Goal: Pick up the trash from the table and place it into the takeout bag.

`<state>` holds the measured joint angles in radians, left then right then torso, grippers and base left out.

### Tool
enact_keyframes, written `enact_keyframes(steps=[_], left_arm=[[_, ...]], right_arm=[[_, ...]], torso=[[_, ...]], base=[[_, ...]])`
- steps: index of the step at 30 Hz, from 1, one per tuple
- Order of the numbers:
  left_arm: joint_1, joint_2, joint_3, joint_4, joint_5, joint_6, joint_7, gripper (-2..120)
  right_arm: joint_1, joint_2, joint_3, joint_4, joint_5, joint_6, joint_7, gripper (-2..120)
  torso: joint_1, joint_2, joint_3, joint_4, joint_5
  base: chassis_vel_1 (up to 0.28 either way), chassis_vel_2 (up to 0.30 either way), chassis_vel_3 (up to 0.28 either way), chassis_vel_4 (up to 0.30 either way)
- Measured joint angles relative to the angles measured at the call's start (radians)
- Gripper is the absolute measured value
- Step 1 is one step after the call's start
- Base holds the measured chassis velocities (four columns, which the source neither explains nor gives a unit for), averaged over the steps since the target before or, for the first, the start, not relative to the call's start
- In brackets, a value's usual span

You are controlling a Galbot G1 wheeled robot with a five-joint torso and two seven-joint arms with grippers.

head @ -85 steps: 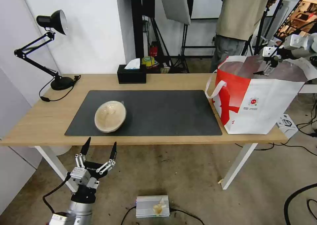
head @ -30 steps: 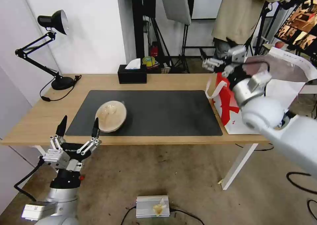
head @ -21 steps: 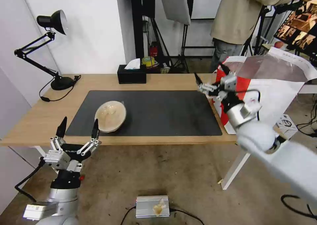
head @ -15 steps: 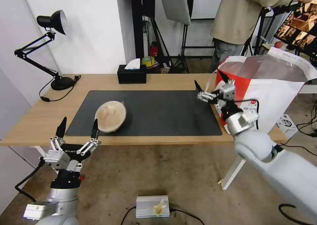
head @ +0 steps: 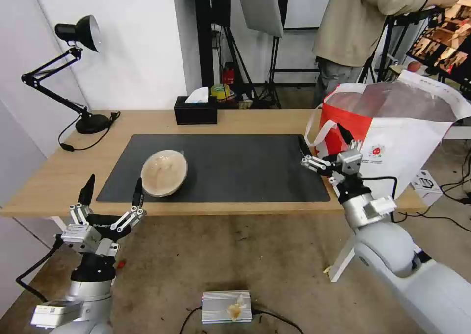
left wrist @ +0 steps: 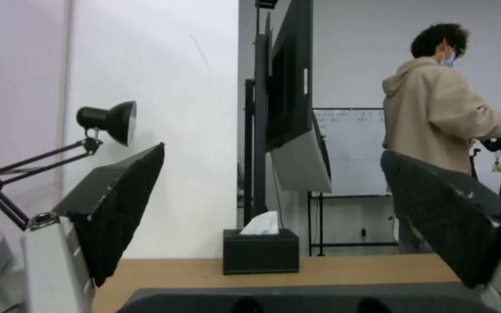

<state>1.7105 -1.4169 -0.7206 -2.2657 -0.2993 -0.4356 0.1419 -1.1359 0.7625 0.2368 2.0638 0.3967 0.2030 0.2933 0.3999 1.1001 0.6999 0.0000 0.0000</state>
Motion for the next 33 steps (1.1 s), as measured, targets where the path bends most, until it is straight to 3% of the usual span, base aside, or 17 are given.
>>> enact_keyframes(steps=[15,26,33], left_arm=[[0.02,-0.03,0.011,-0.006,0.01,0.0,0.0,100],[0.031,-0.029,0.006,-0.011,0.019,-0.004,0.003,100],[0.038,-0.042,0.012,-0.015,0.034,-0.011,0.006,100]], right_arm=[[-0.34,0.165,0.238,0.155,-0.172,-0.01,-0.032,100],[-0.424,0.207,0.277,0.207,-0.192,-0.004,-0.052,100],[-0.494,0.225,0.243,0.23,-0.21,-0.014,-0.082,100]], torso=[[0.0,0.0,0.0,0.0,0.0],[0.0,0.0,0.0,0.0,0.0],[0.0,0.0,0.0,0.0,0.0]], base=[[0.0,0.0,0.0,0.0],[0.0,0.0,0.0,0.0],[0.0,0.0,0.0,0.0]])
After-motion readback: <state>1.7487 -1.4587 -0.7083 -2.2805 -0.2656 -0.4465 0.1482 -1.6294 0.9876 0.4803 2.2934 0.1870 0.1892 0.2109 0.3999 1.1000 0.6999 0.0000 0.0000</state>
